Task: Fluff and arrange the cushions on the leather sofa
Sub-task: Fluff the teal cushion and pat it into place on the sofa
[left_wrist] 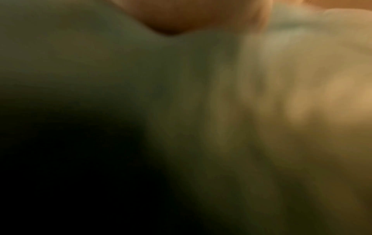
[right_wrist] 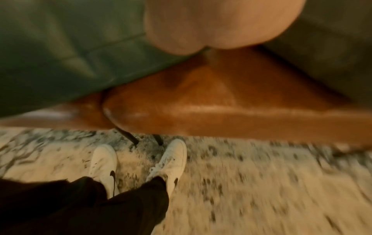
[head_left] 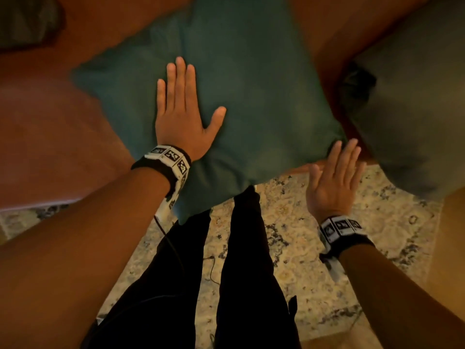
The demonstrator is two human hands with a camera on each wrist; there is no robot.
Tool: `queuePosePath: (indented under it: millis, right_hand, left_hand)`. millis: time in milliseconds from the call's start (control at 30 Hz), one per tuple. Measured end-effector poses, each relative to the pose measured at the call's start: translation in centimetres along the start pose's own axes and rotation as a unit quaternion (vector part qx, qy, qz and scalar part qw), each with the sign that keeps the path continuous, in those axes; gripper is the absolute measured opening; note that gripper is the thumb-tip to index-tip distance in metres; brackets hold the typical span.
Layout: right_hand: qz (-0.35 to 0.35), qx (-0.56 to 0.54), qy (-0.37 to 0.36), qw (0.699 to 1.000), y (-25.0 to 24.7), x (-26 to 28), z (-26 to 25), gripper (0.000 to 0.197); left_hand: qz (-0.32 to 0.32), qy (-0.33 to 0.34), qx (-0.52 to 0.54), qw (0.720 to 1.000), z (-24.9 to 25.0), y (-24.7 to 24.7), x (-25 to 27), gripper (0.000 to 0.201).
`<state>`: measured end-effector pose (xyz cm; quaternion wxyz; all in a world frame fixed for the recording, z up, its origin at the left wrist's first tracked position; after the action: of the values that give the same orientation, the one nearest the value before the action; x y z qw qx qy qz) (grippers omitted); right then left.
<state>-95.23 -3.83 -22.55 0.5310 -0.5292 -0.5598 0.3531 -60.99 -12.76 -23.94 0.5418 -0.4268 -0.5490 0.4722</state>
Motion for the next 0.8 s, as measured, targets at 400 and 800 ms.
queuePosePath:
  millis: [400,800]
  right_hand:
    - [0.018,0.019,0.013,1.0,0.5,-1.2,-2.5,0.075]
    - [-0.076,0.016,-0.423,0.903,-1.8,-9.7,-25.5,0.063]
  left_hand:
    - [0.005,-0.006,0.04,0.999,0.5,-1.0,0.5,0.092]
    - [0.012,0.042,0.14,0.989,-6.9,-2.8,3.8,0.058]
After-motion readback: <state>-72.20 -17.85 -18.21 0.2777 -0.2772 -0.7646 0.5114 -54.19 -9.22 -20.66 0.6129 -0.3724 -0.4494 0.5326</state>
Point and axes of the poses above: each hand's wrist, its own x-axis away from the middle knuckle, its own y-axis out of the palm, z = x × y, the point moved 4 cm from there along -x, towards the middle knuckle, and after that the axes turned 12 degrees about -x, right-handed, at the moved point
